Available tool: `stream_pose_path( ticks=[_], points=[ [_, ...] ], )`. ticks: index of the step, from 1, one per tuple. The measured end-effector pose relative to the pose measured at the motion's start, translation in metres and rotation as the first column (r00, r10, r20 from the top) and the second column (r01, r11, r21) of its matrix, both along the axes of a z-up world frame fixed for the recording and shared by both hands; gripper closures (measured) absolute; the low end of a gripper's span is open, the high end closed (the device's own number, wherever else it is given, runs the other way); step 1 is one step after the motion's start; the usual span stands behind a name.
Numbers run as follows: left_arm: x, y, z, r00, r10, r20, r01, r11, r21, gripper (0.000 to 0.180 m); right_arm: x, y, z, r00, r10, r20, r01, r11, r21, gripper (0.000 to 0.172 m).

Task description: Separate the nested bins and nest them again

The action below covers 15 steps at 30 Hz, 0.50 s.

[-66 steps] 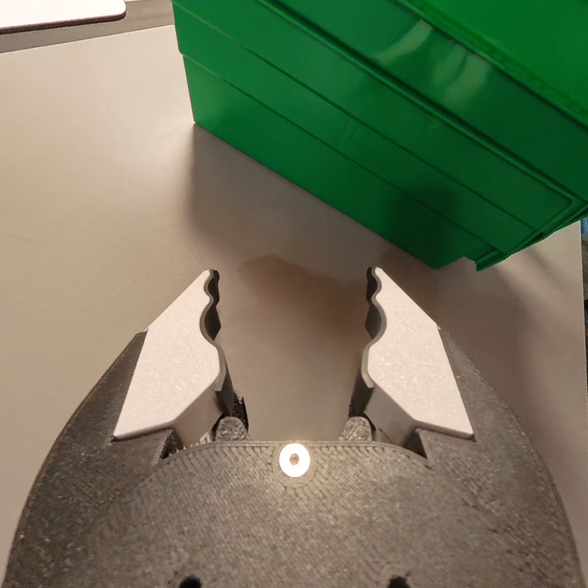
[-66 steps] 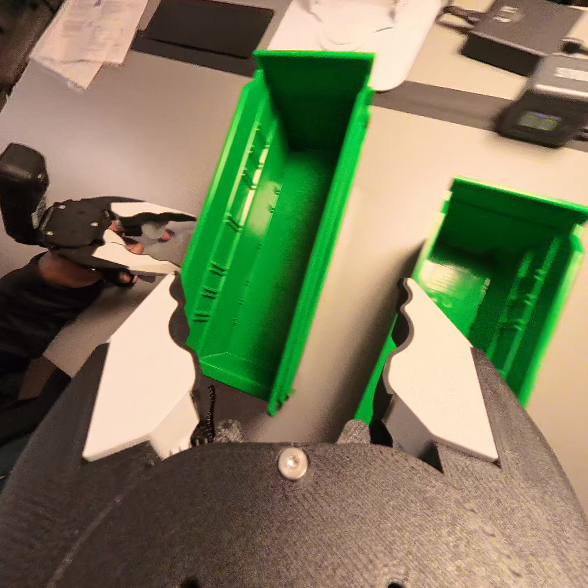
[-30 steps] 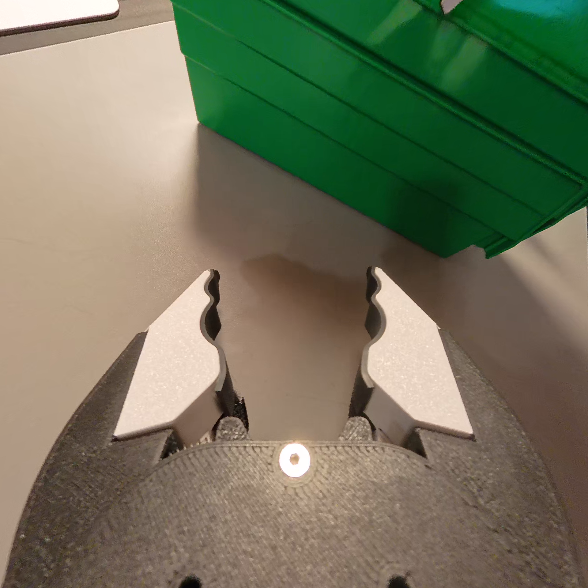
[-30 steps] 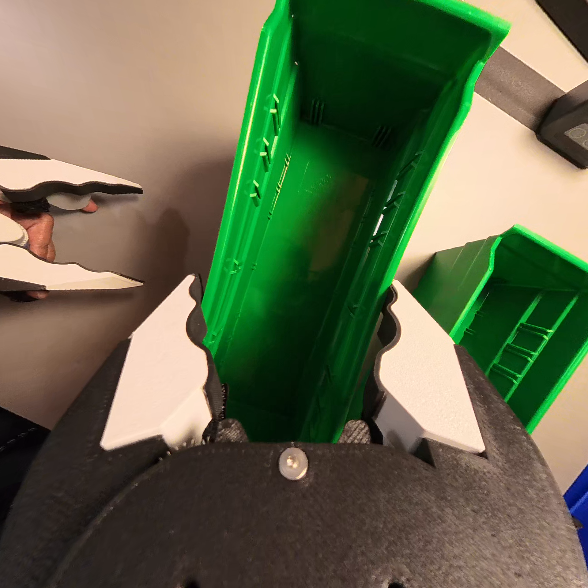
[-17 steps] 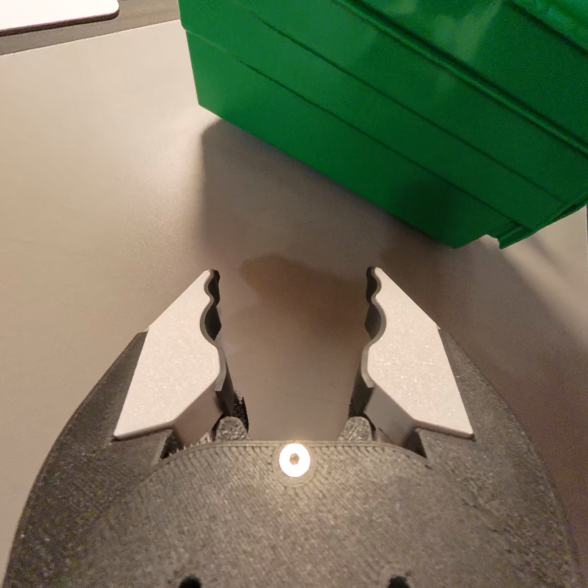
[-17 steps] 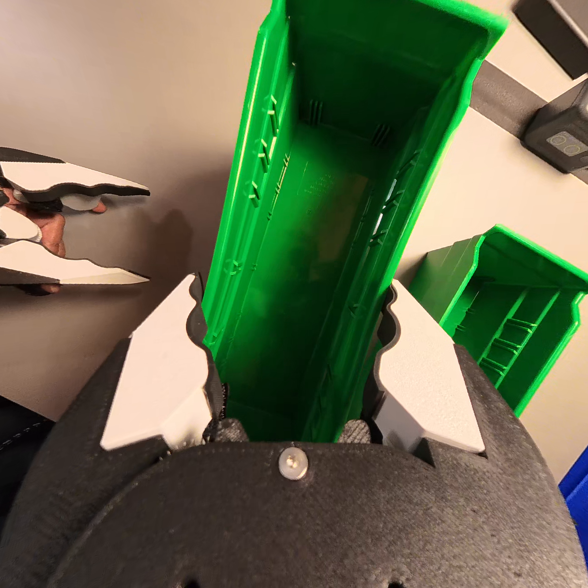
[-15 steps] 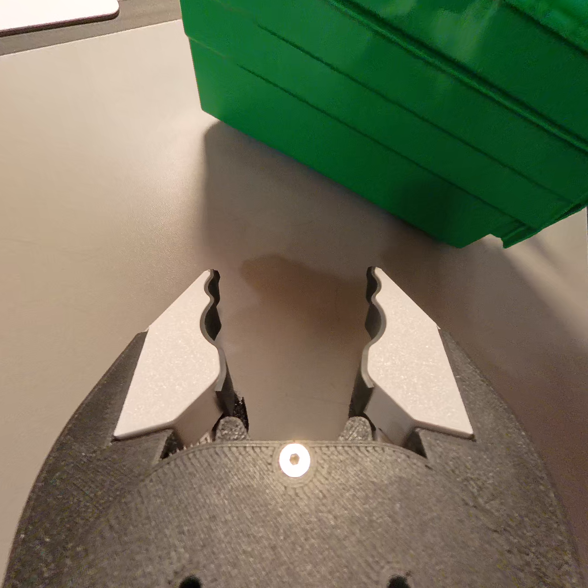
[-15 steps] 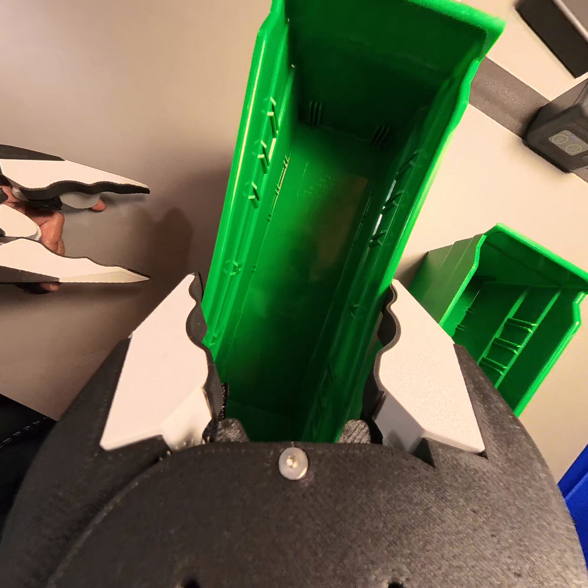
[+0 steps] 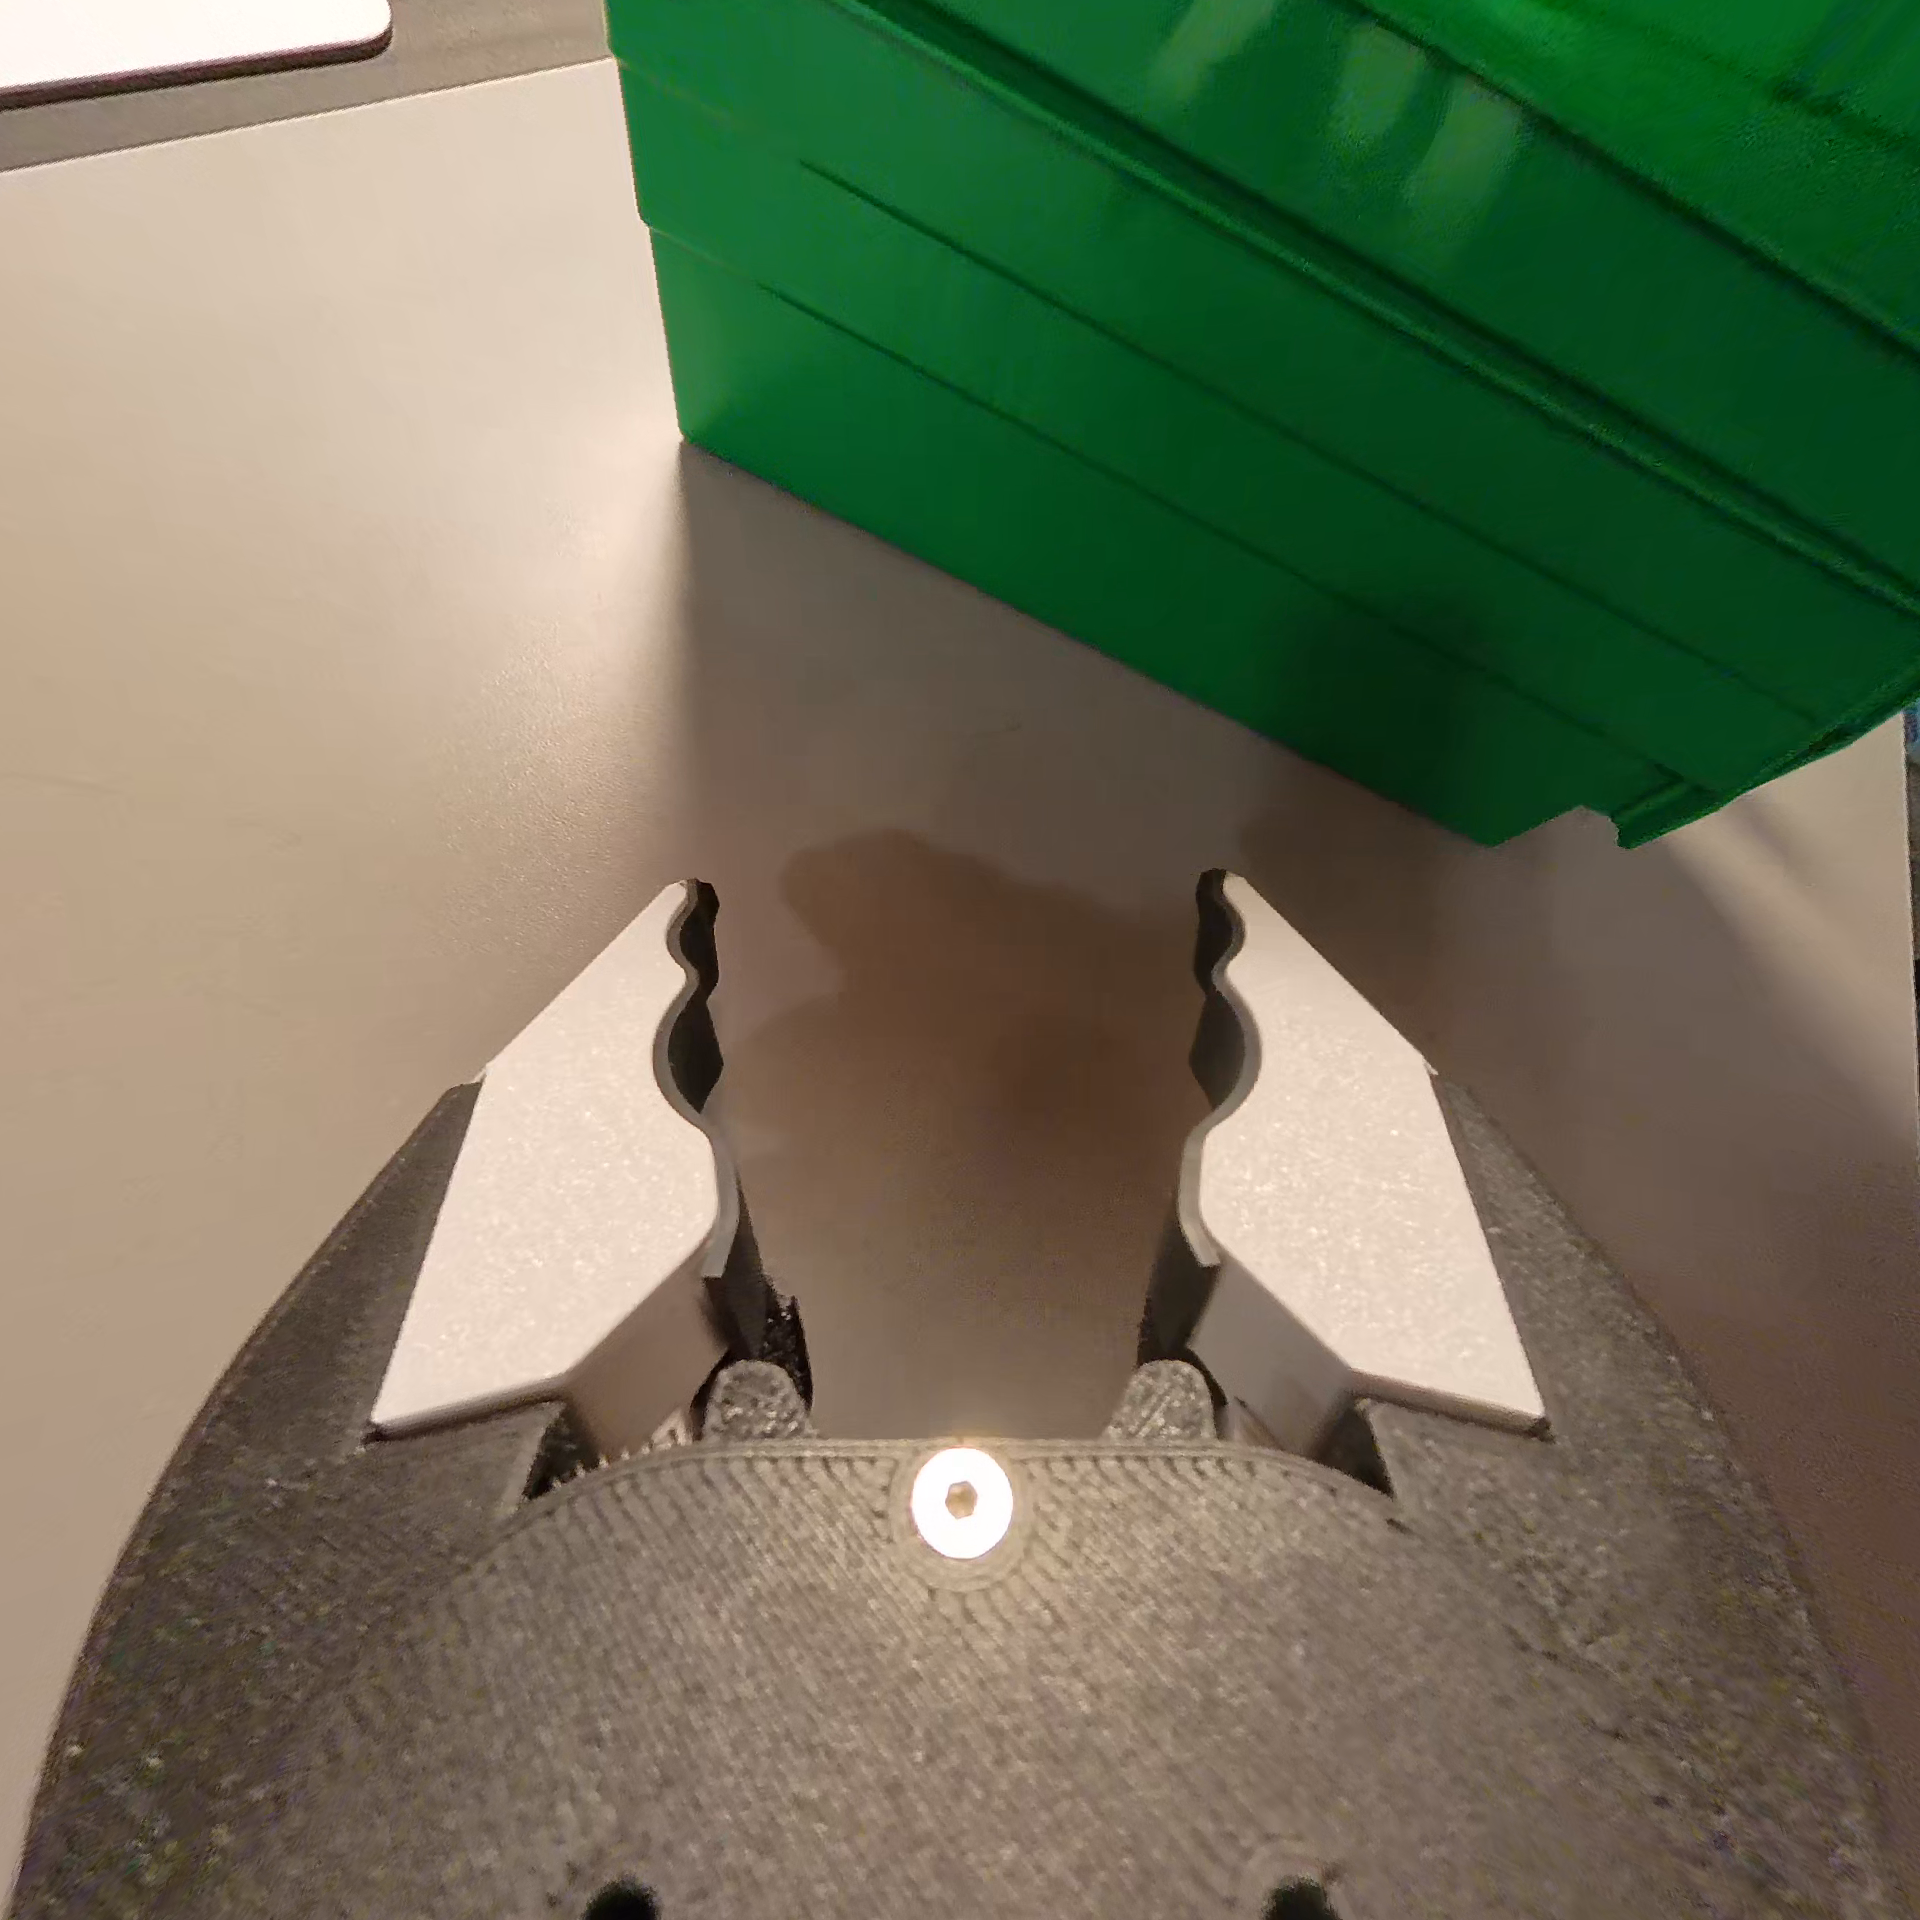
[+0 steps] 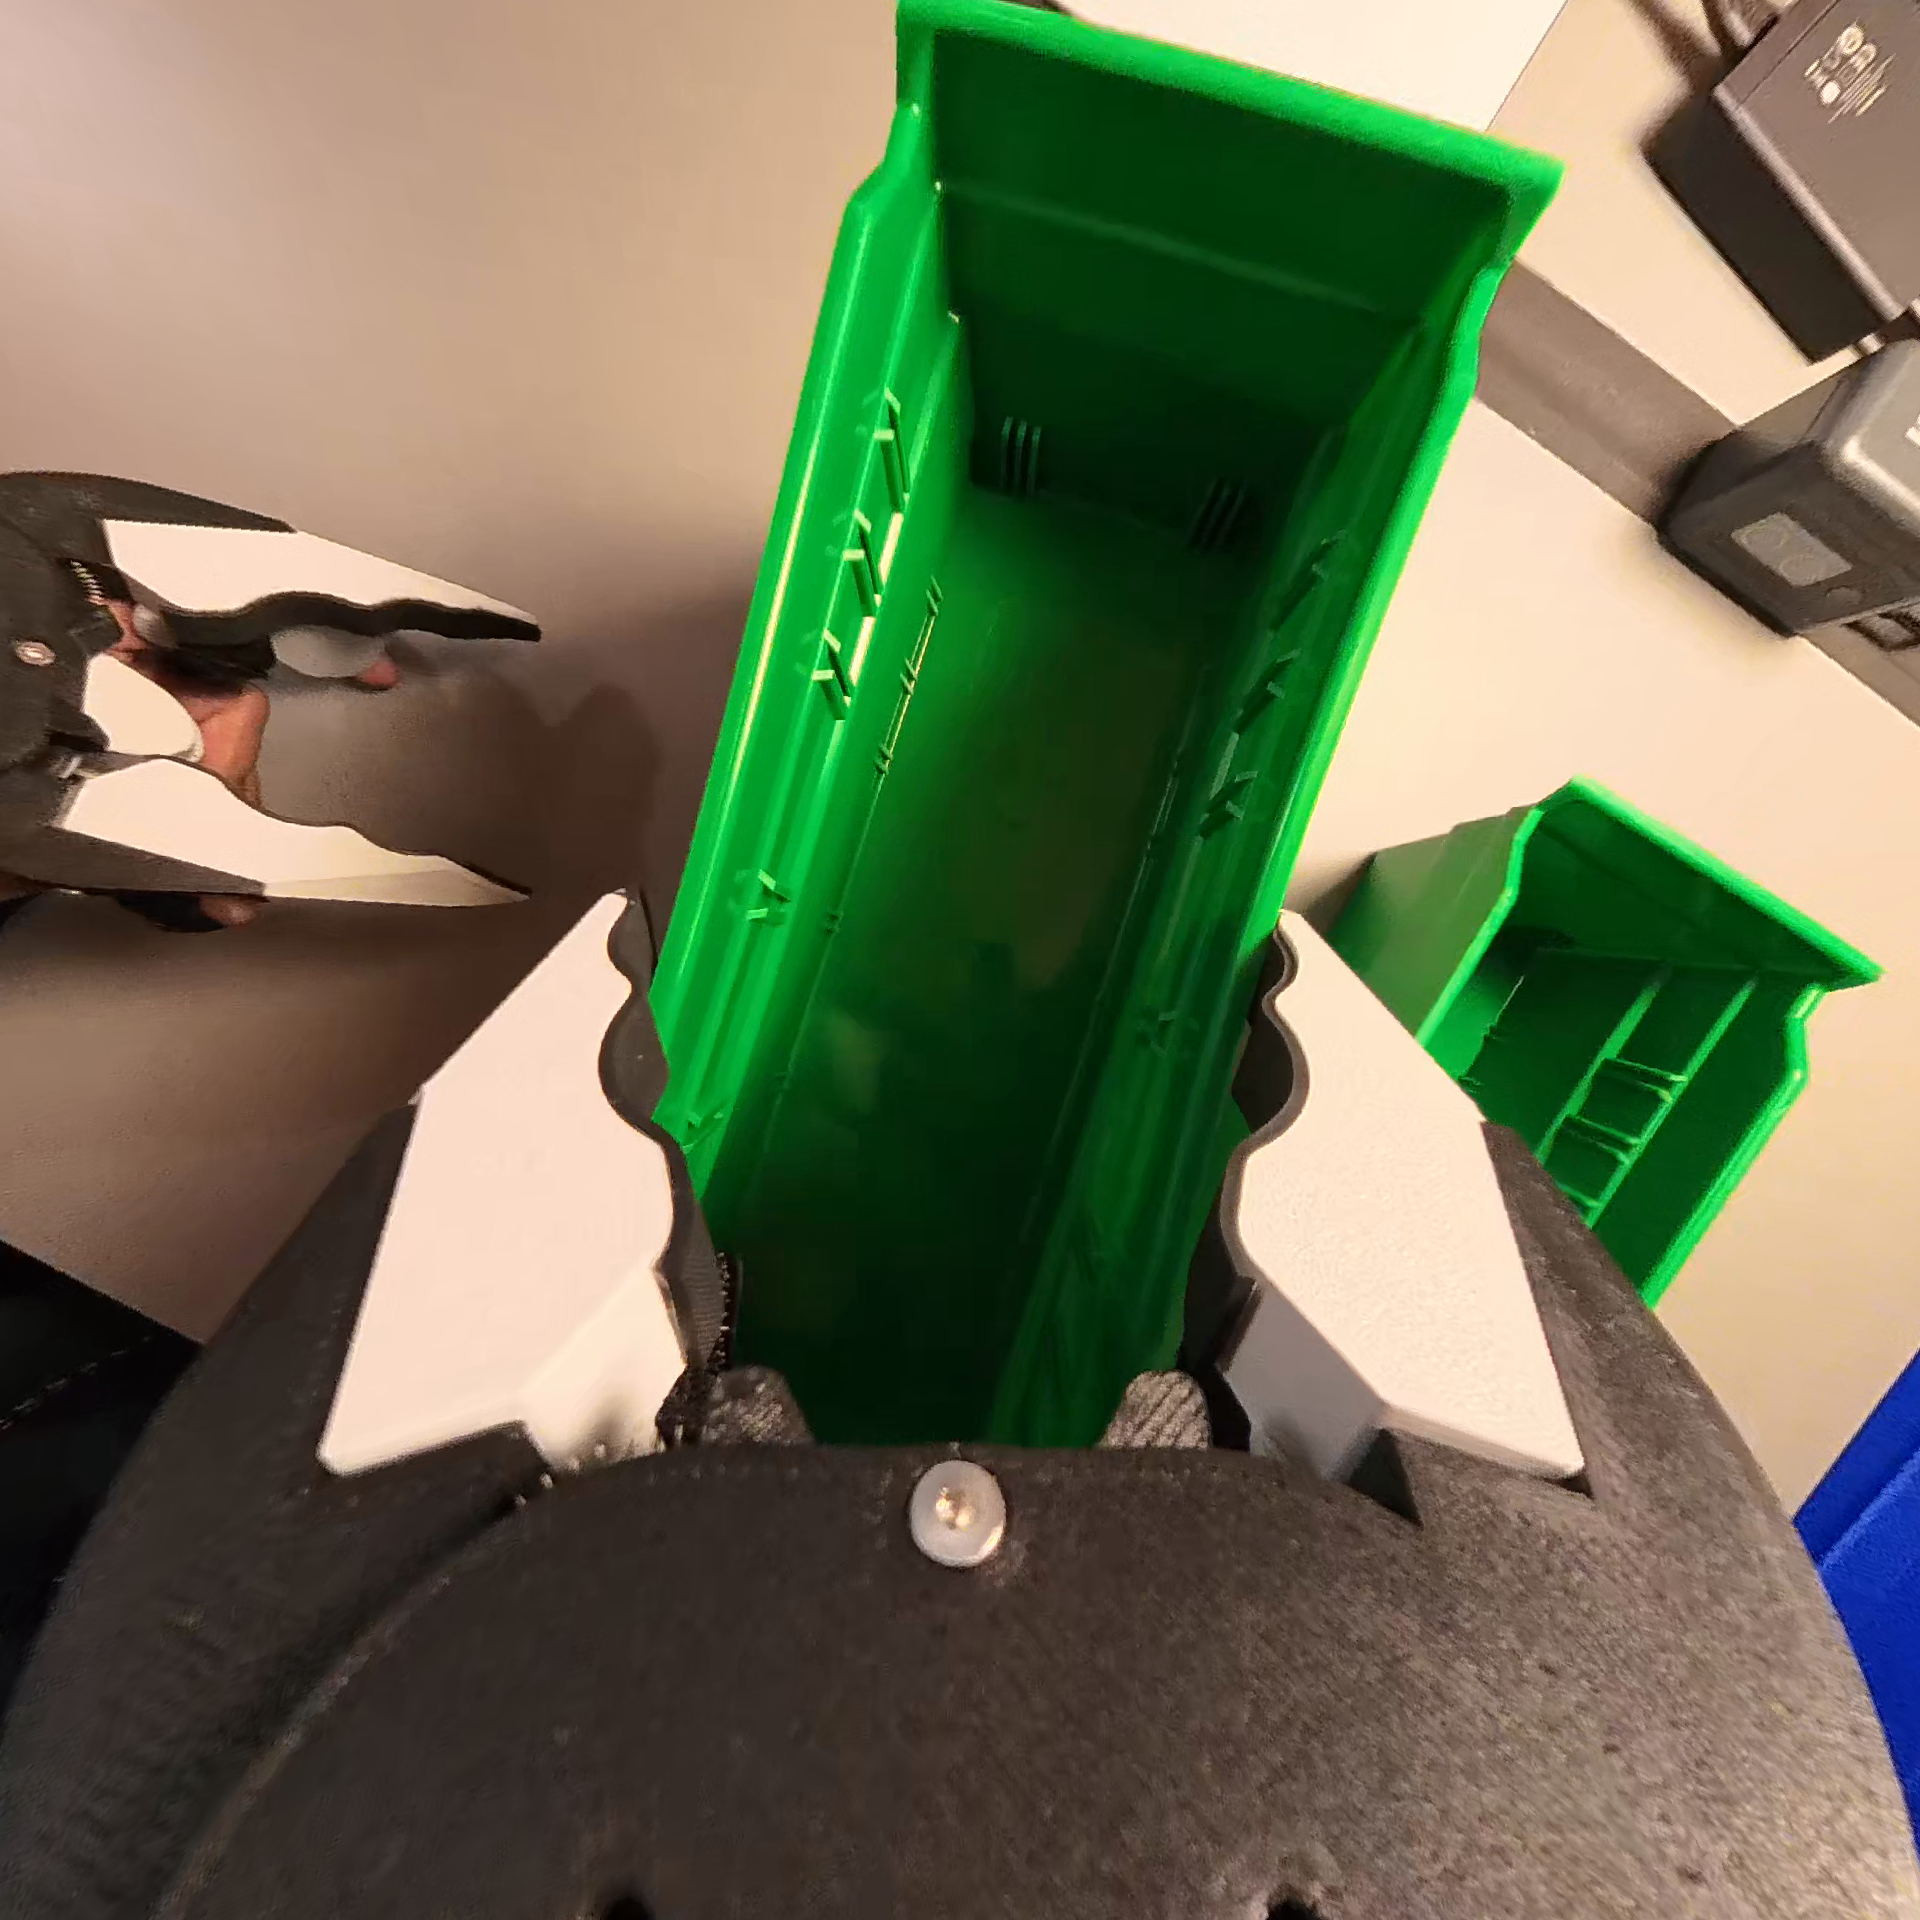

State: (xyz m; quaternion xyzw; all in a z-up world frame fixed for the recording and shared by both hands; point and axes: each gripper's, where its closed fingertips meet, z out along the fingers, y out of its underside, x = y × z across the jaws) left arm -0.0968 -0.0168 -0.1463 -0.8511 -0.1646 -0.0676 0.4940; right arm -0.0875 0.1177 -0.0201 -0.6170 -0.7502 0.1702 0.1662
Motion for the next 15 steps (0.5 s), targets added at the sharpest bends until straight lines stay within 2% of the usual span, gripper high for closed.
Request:
stream_pose_path(
  ticks=[4,9,15],
  points=[
    [-0.001,0.0,0.001,1.0,0.003,0.01,-0.004,1.0,0.008,0.088,0.0,0.001,0.019,0.999,0.0,-0.034,0.0,1.0,0.0,0.058],
    [-0.003,-0.002,0.004,0.999,0.006,0.037,-0.007,1.0,0.025,0.088,0.001,-0.008,0.058,0.995,0.015,-0.103,-0.017,1.0,-0.025,0.057],
    [-0.041,-0.021,0.017,0.994,0.105,0.034,-0.107,0.992,0.063,0.088,-0.002,-0.051,0.099,0.98,0.065,-0.189,-0.081,0.994,-0.075,0.056]
  ],
)
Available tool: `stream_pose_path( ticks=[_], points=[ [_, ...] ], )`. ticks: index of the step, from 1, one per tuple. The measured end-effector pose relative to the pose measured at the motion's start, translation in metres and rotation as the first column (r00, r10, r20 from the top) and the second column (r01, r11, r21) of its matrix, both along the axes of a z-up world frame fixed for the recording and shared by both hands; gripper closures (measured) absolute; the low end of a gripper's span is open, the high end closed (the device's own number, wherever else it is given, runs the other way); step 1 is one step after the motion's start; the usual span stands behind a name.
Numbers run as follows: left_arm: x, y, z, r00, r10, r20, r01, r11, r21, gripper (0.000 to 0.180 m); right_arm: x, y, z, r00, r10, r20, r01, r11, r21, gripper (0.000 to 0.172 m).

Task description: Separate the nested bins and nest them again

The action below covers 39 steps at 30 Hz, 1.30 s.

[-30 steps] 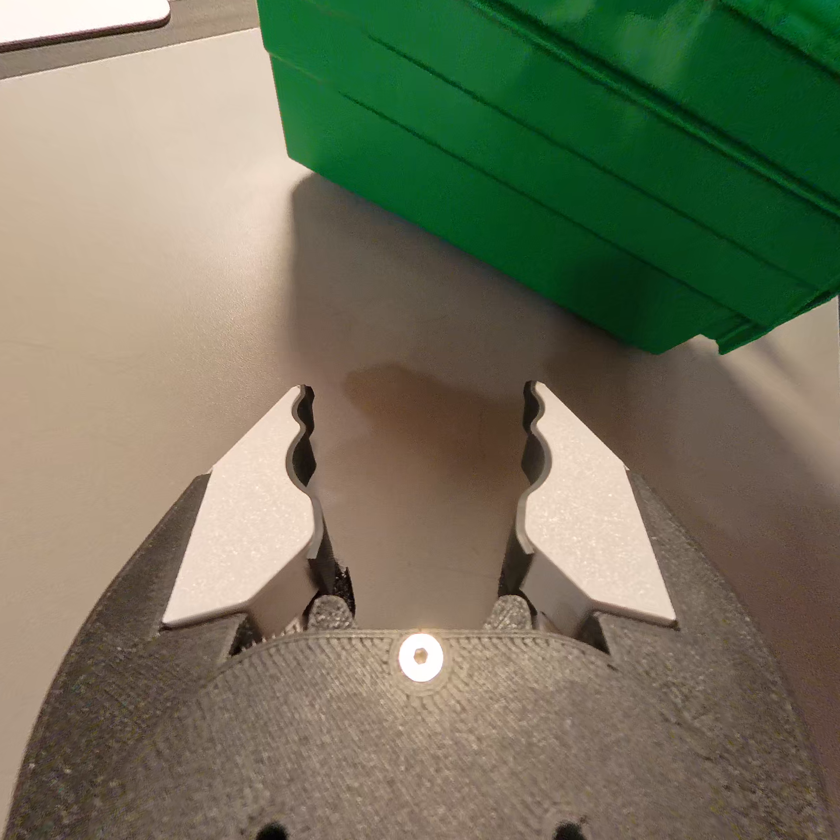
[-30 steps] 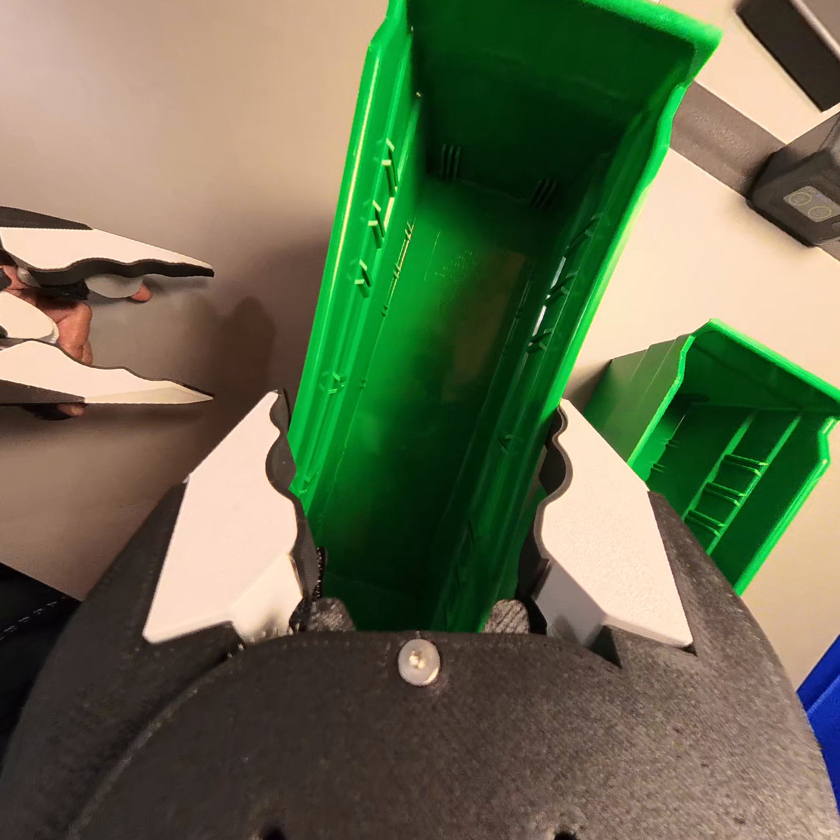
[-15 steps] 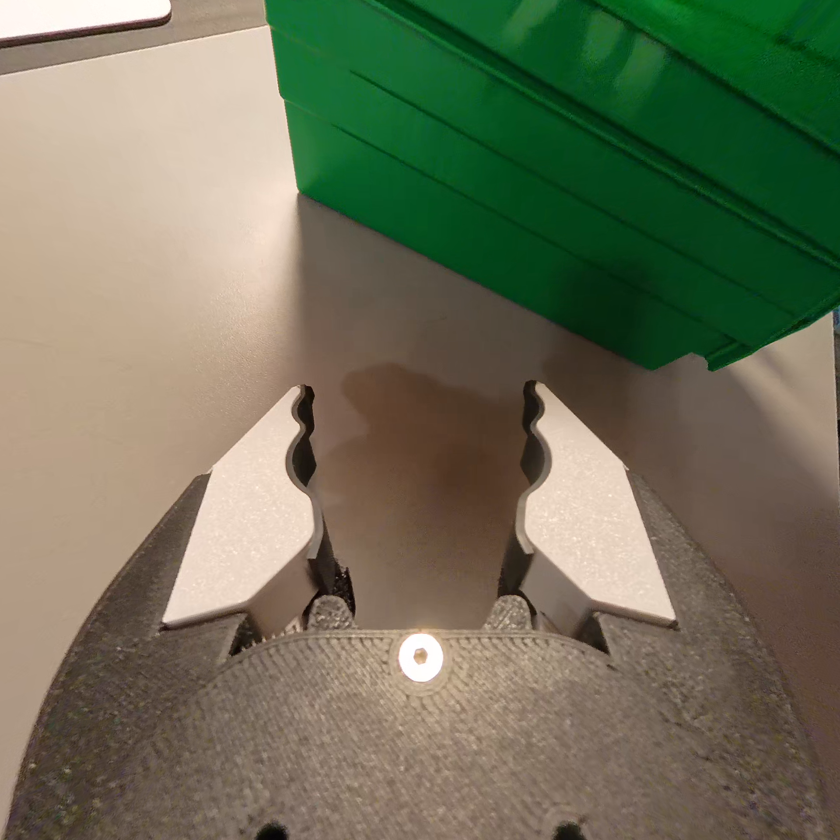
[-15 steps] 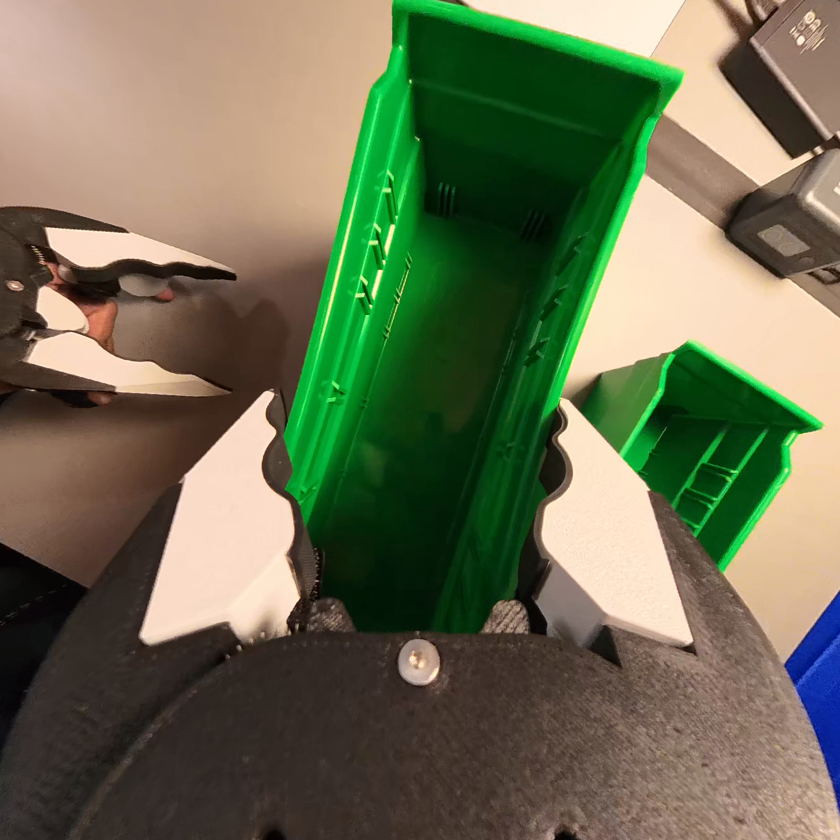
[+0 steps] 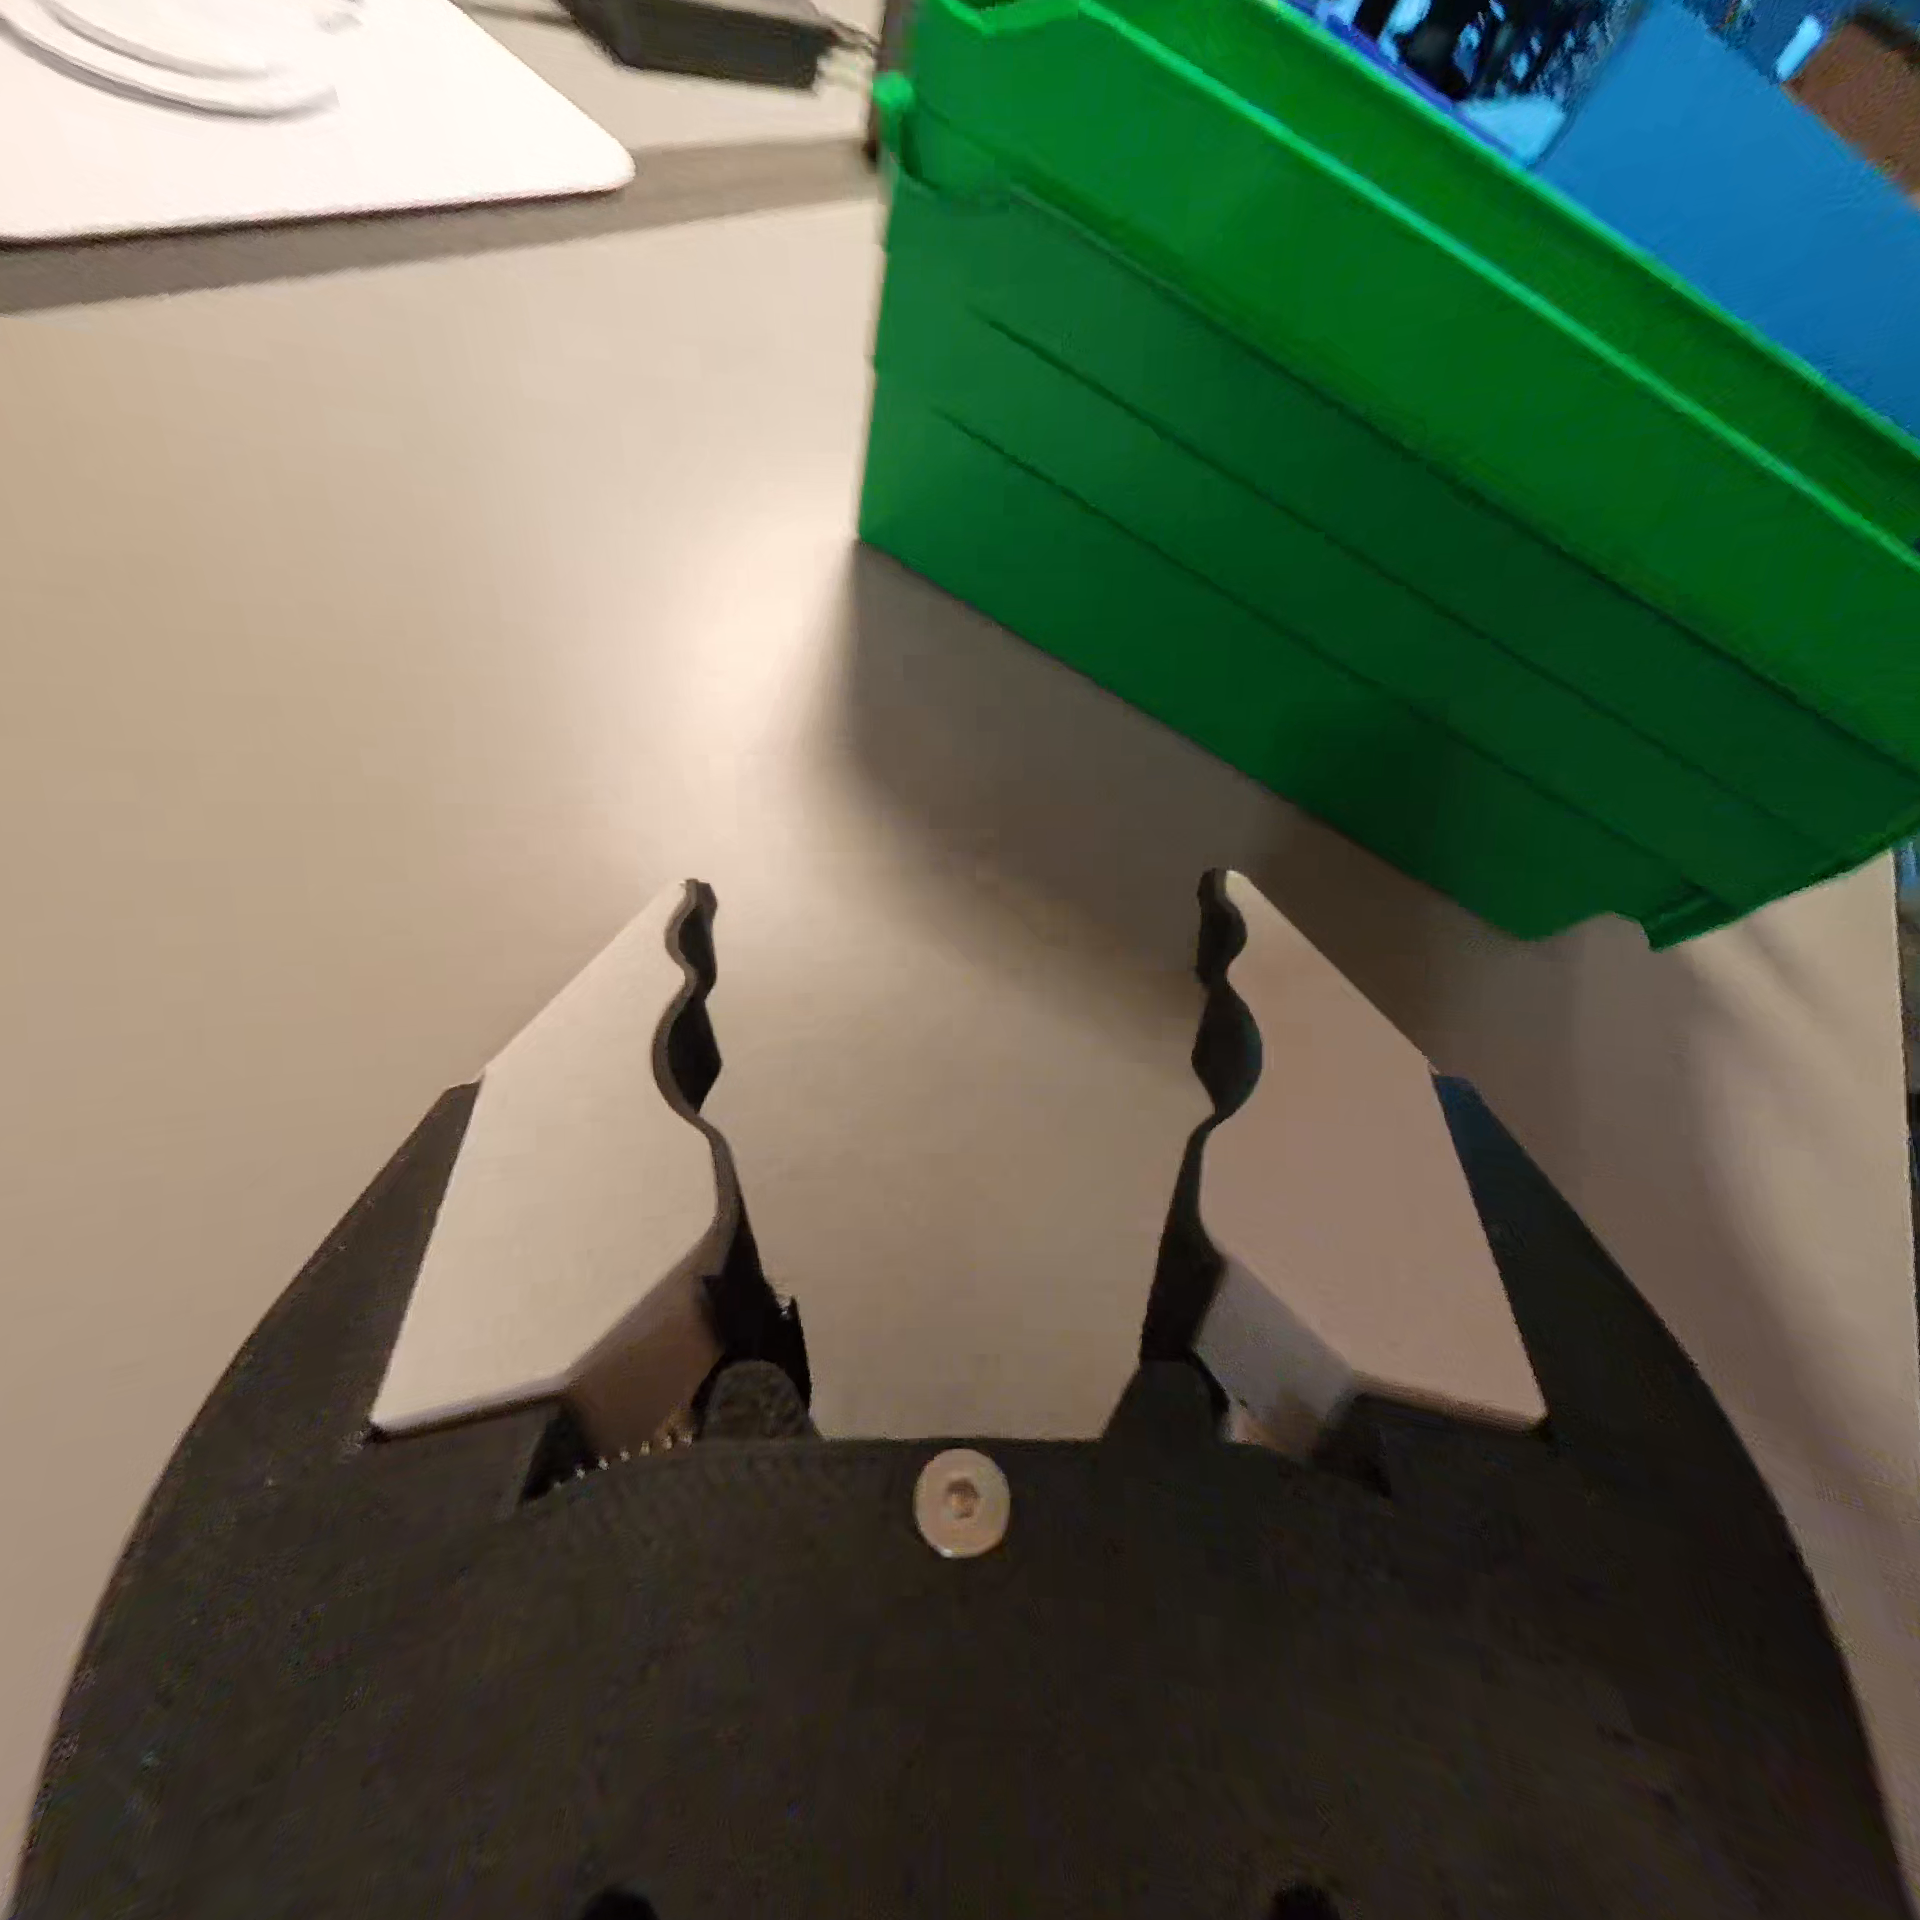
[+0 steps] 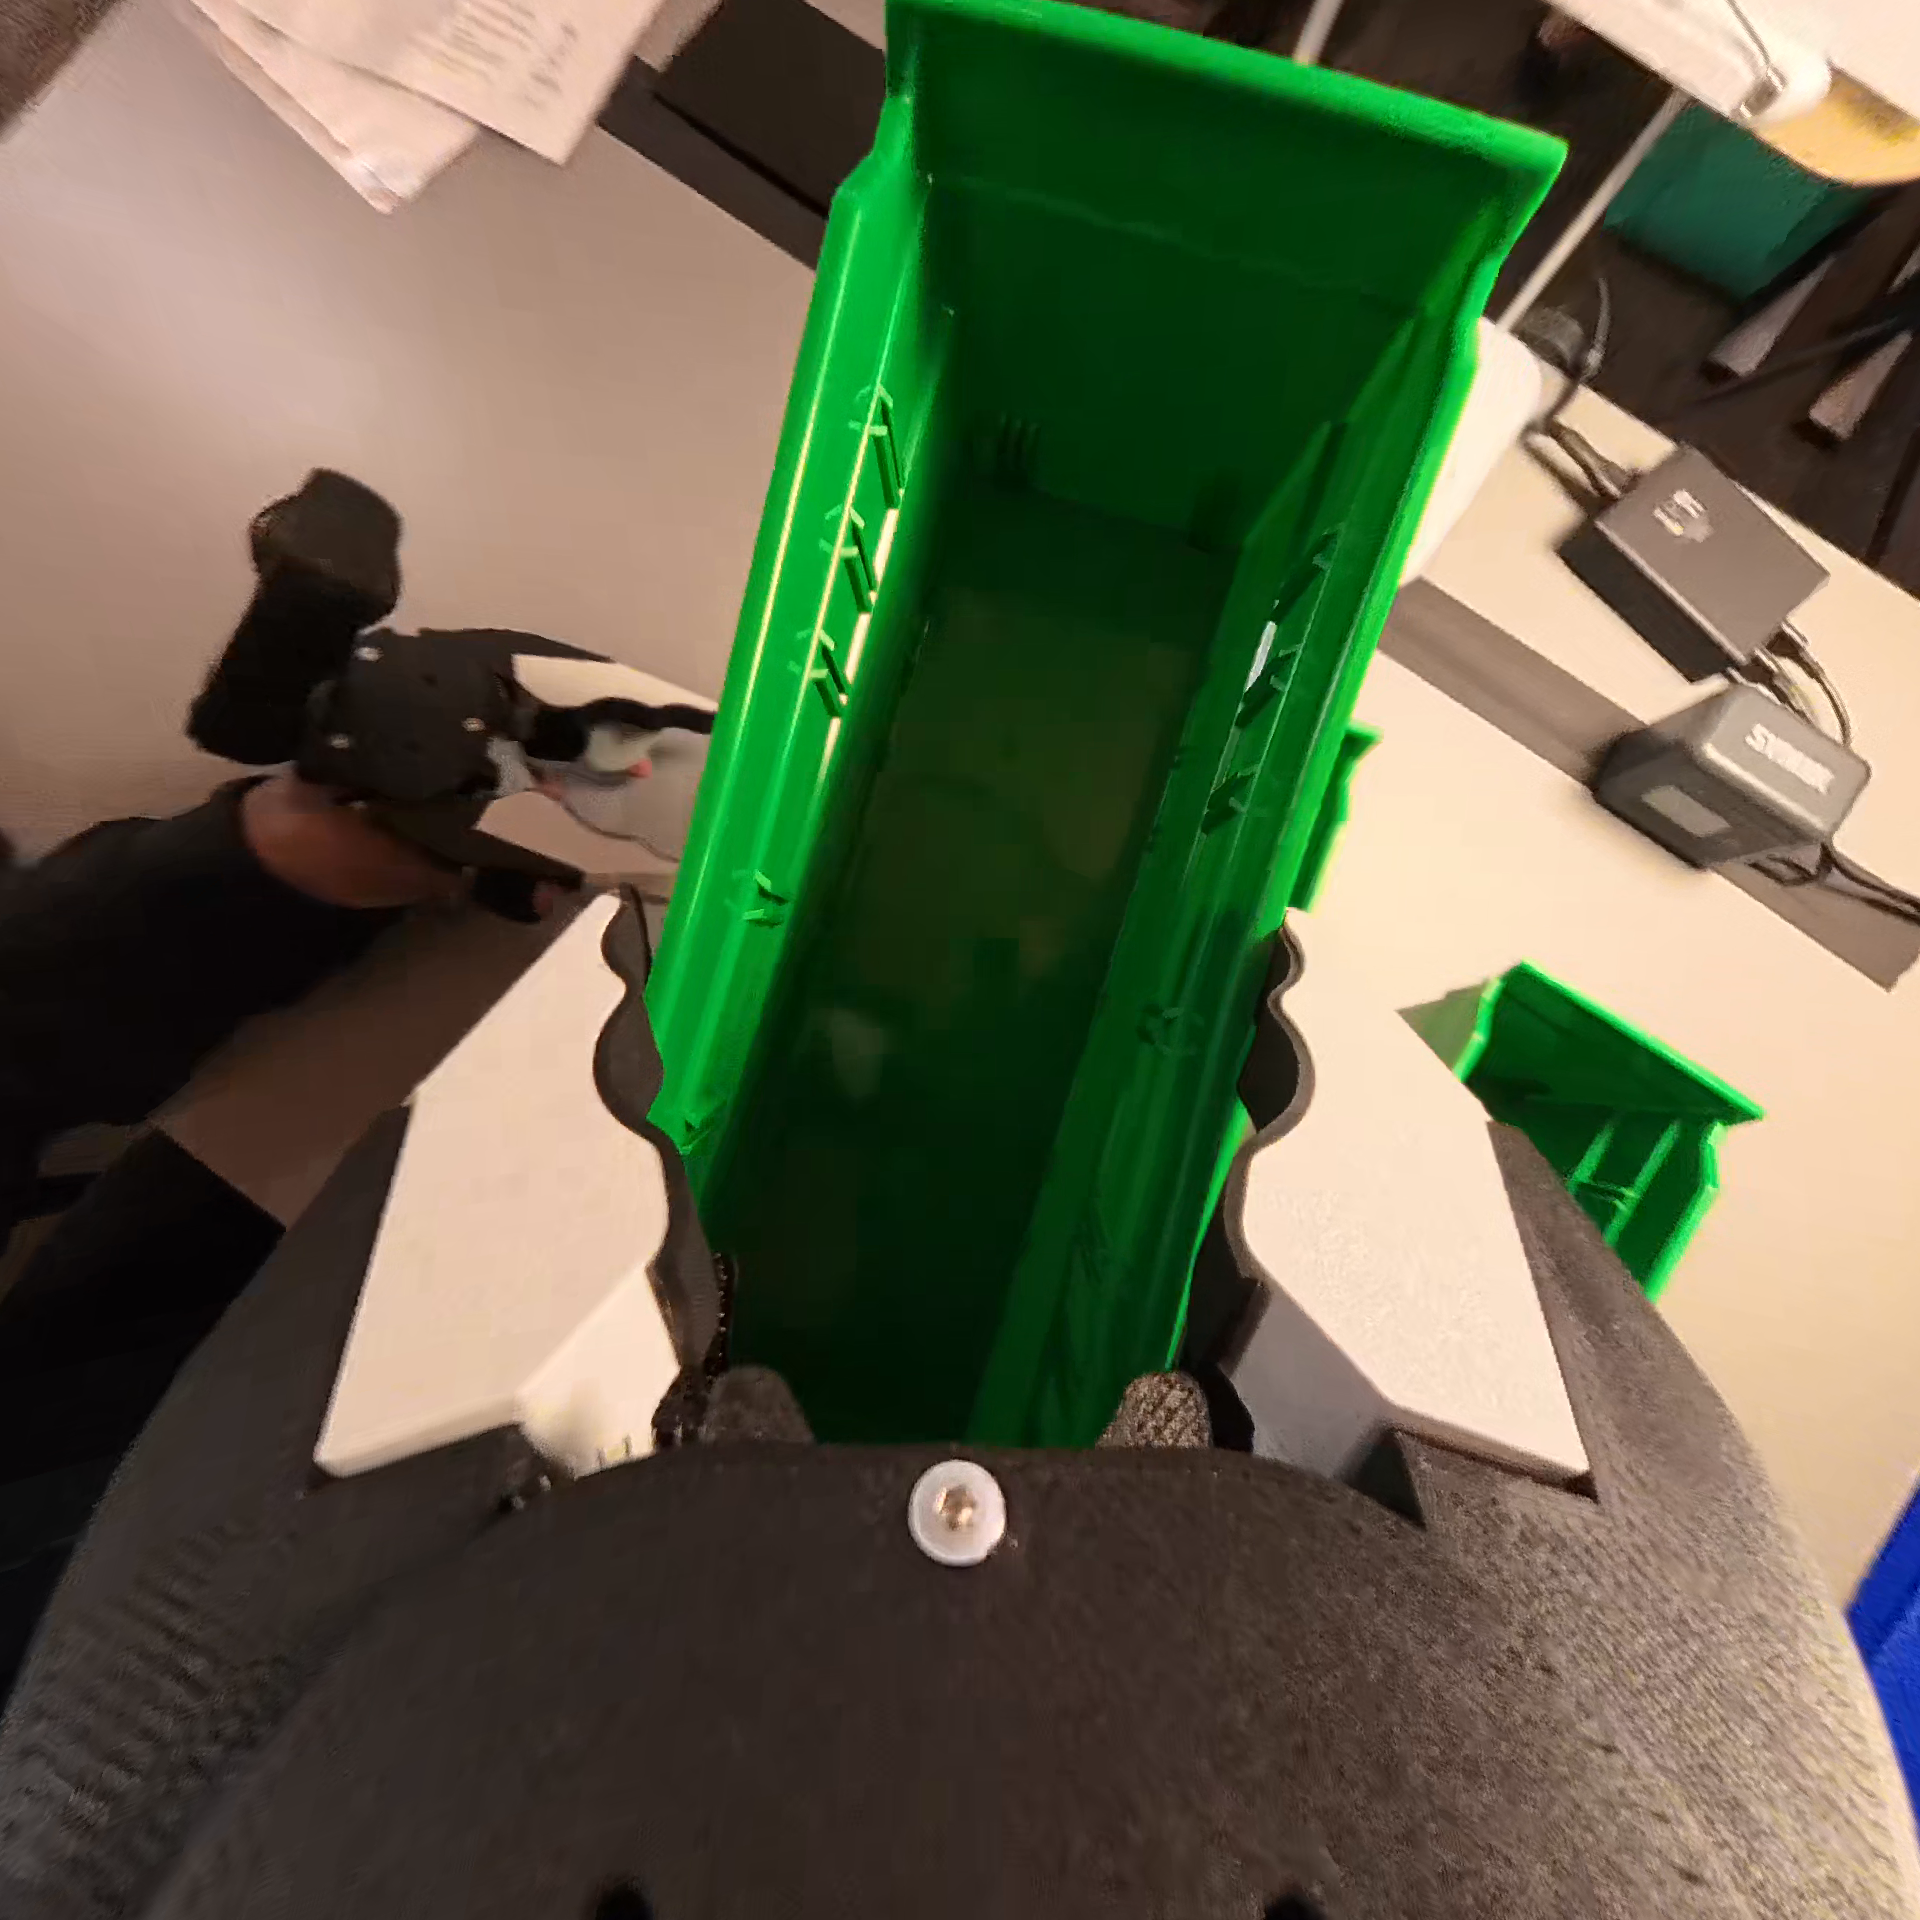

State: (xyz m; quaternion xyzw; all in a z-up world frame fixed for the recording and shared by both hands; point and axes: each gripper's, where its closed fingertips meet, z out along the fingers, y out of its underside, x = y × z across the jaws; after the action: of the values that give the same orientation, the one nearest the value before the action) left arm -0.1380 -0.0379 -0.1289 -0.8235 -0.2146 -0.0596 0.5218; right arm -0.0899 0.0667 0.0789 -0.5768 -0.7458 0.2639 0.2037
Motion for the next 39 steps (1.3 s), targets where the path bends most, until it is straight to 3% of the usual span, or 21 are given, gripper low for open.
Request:
stream_pose_path(
  ticks=[6,10,13,17,22,26,30,34,39],
  points=[
    [-0.076,-0.057,0.015,0.97,0.241,0.021,-0.242,0.969,0.056,0.088,-0.021,-0.075,-0.012,0.996,0.088,-0.007,-0.088,0.989,-0.115,0.055],
    [-0.12,-0.118,0.013,0.905,0.424,-0.028,-0.422,0.905,0.049,0.088,-0.044,-0.118,-0.05,0.993,0.109,0.036,-0.102,0.98,-0.171,0.055],
    [-0.135,-0.153,0.001,0.868,0.494,-0.05,-0.493,0.87,0.018,0.089,-0.062,-0.134,-0.089,0.993,0.085,0.084,-0.068,0.981,-0.184,0.055],
    [-0.138,-0.162,-0.001,0.858,0.511,0.052,-0.514,0.856,0.058,0.089,-0.078,-0.145,-0.139,0.989,0.04,0.142,-0.01,0.978,-0.206,0.054],
    [-0.132,-0.155,-0.002,0.877,0.476,0.063,-0.479,0.876,0.055,0.088,-0.087,-0.165,-0.18,0.984,0.023,0.179,0.026,0.963,-0.27,0.046],
    [-0.133,-0.157,0.0,0.877,0.476,0.067,-0.479,0.876,0.057,0.088,-0.095,-0.172,-0.175,0.994,-0.012,0.106,0.046,0.943,-0.329,0.041],
    [-0.133,-0.159,0.006,0.876,0.476,0.079,-0.482,0.872,0.084,0.088,-0.087,-0.174,-0.14,0.999,-0.007,-0.035,-0.01,0.896,-0.444,0.043],
    [-0.131,-0.159,0.013,0.88,0.469,0.071,-0.475,0.875,0.1,0.088,-0.038,-0.175,-0.125,0.993,0.071,-0.096,-0.109,0.869,-0.483,0.044],
    [-0.124,-0.164,0.05,0.878,0.478,0.019,-0.473,0.861,0.189,0.087,0.05,-0.155,-0.144,0.969,0.125,-0.212,-0.215,0.851,-0.478,0.053]
  ],
)
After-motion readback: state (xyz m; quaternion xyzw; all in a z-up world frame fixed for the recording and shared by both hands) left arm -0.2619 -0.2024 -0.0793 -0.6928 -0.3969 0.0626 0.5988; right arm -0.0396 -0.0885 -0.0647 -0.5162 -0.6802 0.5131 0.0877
